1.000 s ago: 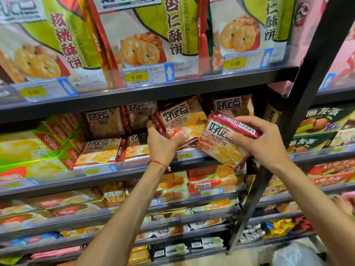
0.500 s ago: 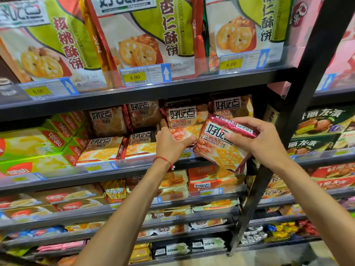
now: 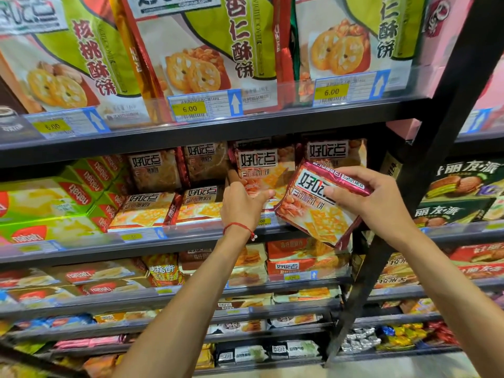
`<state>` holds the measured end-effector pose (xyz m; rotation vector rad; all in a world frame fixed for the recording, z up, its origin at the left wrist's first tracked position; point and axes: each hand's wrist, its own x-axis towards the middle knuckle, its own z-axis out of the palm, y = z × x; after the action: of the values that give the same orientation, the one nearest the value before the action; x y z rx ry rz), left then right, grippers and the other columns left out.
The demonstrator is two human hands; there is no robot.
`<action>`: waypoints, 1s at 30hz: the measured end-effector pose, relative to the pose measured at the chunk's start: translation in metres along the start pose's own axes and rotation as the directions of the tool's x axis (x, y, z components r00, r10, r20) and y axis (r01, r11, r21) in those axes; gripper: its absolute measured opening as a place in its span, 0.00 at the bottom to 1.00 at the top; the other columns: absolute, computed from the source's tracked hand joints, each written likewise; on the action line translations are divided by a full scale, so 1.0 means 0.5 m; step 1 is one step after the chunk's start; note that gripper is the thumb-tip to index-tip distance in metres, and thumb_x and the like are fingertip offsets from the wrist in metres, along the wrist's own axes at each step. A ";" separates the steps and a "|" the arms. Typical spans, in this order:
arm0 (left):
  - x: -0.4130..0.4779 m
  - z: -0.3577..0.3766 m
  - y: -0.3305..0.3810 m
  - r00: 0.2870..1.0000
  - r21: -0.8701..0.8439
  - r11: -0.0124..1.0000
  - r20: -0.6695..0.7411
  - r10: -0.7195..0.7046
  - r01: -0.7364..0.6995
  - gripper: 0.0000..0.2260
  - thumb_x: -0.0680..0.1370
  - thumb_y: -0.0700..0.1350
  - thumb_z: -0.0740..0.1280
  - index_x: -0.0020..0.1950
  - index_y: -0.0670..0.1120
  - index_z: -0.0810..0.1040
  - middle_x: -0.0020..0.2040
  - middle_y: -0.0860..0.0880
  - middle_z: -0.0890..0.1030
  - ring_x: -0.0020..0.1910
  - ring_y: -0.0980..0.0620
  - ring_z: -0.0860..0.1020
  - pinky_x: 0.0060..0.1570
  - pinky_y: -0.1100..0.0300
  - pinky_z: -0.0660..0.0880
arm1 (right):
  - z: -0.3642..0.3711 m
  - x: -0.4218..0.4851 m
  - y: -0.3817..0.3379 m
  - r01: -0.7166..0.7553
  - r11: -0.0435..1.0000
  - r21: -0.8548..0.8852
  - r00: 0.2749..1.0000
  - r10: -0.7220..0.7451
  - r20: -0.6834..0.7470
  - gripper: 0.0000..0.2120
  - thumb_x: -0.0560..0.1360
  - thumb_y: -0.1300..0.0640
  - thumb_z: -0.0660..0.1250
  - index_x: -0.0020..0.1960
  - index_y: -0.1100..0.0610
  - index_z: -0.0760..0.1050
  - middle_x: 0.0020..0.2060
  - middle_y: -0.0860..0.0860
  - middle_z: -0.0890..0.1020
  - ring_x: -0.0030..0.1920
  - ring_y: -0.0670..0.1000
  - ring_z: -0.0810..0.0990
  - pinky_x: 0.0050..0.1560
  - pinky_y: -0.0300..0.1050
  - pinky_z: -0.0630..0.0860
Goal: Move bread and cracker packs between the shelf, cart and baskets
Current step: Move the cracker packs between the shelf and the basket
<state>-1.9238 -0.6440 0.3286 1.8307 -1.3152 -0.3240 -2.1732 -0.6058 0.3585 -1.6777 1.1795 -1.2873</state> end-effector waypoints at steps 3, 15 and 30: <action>-0.001 0.003 0.004 1.000 0.013 1.000 -0.014 -0.010 0.010 0.24 0.69 0.63 0.77 0.53 0.46 0.81 0.51 0.49 0.82 0.49 0.47 0.81 0.45 0.50 0.81 | -0.001 0.001 0.001 0.002 1.000 0.000 1.000 -0.002 0.007 0.22 0.71 0.47 0.78 0.64 0.47 0.81 0.56 0.46 0.86 0.54 0.48 0.87 0.53 0.56 0.85; -0.021 -0.004 -0.006 0.999 0.011 1.000 -0.043 0.030 -0.030 0.32 0.71 0.58 0.78 0.66 0.43 0.71 0.68 0.42 0.71 0.68 0.44 0.71 0.65 0.47 0.75 | -0.009 -0.005 0.009 -0.027 1.000 0.008 1.000 0.027 -0.001 0.20 0.73 0.47 0.78 0.63 0.48 0.82 0.55 0.45 0.86 0.53 0.48 0.87 0.53 0.55 0.85; -0.117 -0.017 0.059 0.829 -0.531 0.821 0.349 0.437 -0.210 0.17 0.80 0.48 0.71 0.68 0.51 0.73 0.58 0.54 0.83 0.57 0.56 0.82 0.59 0.47 0.80 | -0.022 -0.014 -0.019 -0.019 0.982 0.189 0.999 0.025 -0.027 0.32 0.64 0.58 0.82 0.67 0.54 0.78 0.58 0.49 0.85 0.58 0.49 0.86 0.46 0.42 0.85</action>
<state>-1.9623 -0.5919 0.3413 1.1094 -1.6697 -0.8468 -2.1823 -0.5961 0.3676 -1.5091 1.0540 -1.3695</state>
